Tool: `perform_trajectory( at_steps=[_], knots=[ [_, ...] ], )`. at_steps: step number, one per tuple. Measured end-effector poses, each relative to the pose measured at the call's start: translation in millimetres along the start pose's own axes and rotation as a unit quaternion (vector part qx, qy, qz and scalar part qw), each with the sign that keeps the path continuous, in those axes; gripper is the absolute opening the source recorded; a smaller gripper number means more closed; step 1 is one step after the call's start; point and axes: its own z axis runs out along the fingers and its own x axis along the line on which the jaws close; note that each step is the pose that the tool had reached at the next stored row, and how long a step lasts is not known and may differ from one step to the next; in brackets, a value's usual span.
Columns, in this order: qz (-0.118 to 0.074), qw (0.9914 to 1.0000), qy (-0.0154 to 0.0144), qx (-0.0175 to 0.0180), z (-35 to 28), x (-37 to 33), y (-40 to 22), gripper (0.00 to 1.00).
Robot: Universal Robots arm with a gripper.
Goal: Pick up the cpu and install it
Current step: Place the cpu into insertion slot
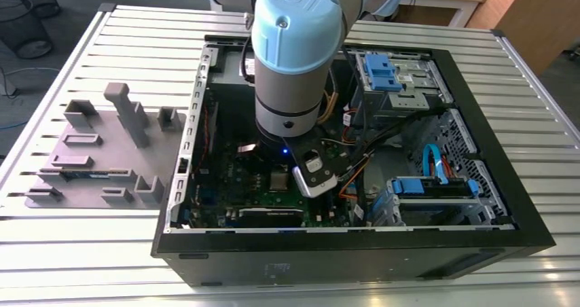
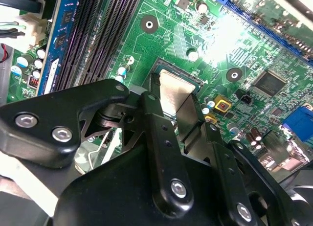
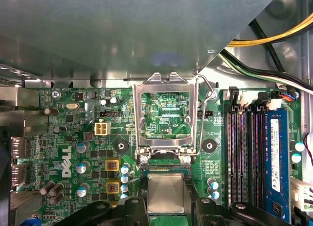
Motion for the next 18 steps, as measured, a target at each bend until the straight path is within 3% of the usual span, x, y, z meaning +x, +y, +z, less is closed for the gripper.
perform_trajectory(
  at_steps=[10, 13, 14, 18],
  knots=[
    [0.0, 1.0, 0.0, 0.0, 0.0, 0.0, 0.1, 0.38],
    [0.0, 1.0, -0.0002, -0.0003, 0.3, -0.1, 0.3, 0.4],
    [0.0, 1.0, -0.0001, -0.0002, 0.2, -0.1, 0.3, 0.45],
    [0.0, 1.0, 0.0, 0.0, 0.0, 0.0, 0.2, 0.45]
  ],
)
